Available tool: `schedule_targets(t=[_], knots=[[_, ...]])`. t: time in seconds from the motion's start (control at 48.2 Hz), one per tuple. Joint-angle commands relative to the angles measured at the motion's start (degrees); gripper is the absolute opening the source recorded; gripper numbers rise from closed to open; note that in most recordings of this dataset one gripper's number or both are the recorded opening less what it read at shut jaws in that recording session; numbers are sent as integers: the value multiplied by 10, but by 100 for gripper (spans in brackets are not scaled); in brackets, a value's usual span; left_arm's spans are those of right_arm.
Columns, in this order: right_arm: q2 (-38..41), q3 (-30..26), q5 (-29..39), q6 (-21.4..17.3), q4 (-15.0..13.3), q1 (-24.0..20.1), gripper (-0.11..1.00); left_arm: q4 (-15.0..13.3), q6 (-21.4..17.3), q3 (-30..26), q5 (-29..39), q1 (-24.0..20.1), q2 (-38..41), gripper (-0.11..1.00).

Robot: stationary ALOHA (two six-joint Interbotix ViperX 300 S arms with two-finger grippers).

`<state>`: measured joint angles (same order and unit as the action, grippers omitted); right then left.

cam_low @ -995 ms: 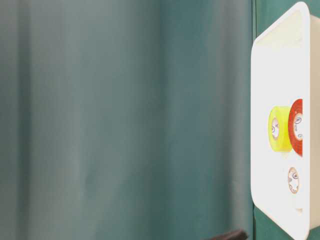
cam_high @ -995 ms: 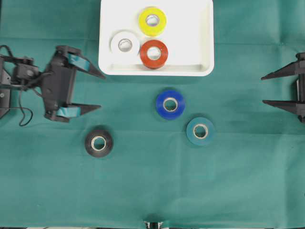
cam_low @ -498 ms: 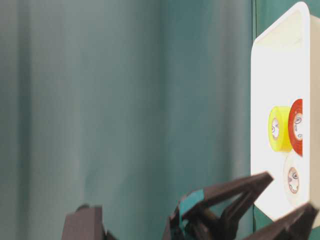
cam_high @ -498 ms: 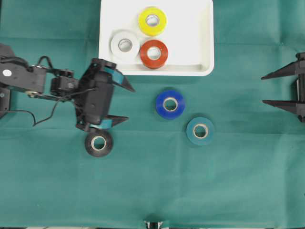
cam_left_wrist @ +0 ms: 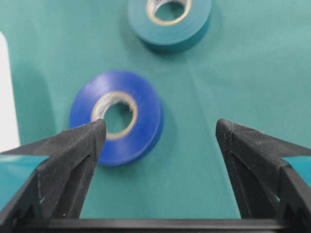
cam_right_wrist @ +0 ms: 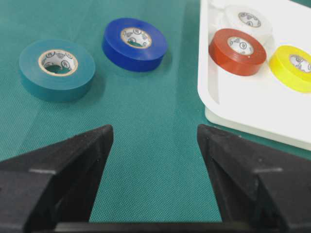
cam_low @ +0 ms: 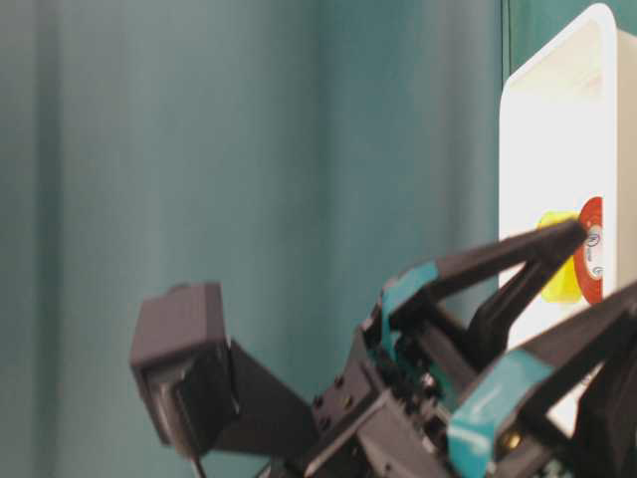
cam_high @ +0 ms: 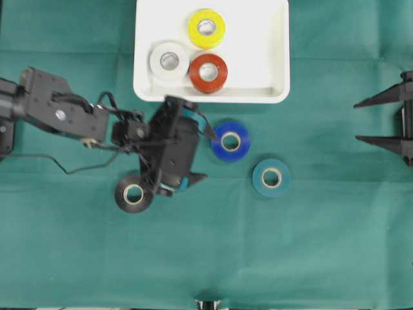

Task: Put the tape into the white case with the left arm.
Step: 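Move the open left gripper over the teal tape roll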

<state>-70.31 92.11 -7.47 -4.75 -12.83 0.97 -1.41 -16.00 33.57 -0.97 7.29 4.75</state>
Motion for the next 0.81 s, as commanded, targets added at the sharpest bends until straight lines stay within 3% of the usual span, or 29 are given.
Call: schedule_targets(t=[0.0,0.788], knots=[[4,-5,-4,0,-1,1,97,-1,-1,-35,-1,7,9,98],[4,-6,-4,0,-1,1,97,0,-4,-179,4,32,146,98]])
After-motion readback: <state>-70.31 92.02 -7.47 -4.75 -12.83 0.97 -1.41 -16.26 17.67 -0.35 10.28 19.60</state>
